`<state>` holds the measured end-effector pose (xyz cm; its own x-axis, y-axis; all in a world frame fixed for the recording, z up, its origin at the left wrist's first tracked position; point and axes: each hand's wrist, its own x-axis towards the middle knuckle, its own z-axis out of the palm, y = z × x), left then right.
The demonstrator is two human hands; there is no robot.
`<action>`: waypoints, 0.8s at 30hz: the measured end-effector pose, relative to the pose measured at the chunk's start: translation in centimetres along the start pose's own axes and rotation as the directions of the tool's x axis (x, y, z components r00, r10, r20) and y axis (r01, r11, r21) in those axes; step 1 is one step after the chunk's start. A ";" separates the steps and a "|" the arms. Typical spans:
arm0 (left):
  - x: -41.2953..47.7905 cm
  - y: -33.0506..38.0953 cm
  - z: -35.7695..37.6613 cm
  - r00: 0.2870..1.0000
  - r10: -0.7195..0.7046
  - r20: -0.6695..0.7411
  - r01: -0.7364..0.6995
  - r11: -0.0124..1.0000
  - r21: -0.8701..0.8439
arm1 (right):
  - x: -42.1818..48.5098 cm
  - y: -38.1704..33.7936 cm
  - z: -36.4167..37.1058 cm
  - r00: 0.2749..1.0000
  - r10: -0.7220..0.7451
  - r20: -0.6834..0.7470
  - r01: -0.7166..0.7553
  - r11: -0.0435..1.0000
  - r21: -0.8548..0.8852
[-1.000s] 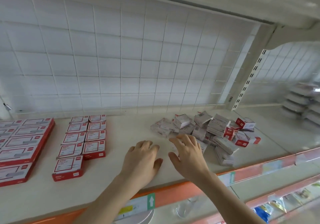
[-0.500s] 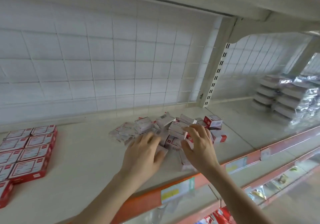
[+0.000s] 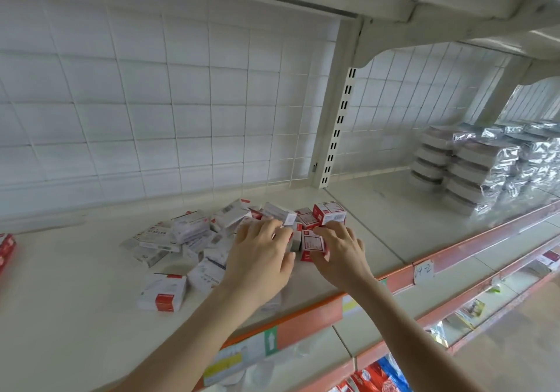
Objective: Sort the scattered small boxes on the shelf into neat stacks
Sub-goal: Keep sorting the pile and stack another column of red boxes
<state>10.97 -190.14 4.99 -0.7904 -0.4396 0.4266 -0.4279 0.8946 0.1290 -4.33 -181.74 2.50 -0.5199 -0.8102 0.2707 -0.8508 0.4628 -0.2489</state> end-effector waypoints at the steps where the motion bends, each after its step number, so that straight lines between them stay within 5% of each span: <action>1: 0.4 0.6 0.0 0.998 -0.017 0.067 0.015 1.000 0.024 | 0.2 0.2 0.0 1.000 -0.016 0.025 0.016 1.000 -0.004; 9: 1.8 2.1 0.9 0.952 -0.207 0.225 0.156 0.962 0.226 | 0.9 1.0 0.8 0.985 -0.148 0.089 0.150 0.989 -0.016; 24: 1.6 3.6 0.3 0.935 -0.331 0.124 0.284 0.912 0.296 | -0.1 1.6 0.5 0.992 -0.126 -0.027 0.129 0.963 0.237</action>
<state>8.03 -187.69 5.92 -0.6519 -0.7175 0.2455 -0.7444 0.6672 -0.0266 -5.65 -181.08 1.62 -0.4107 -0.8518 0.3252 -0.8680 0.2560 -0.4256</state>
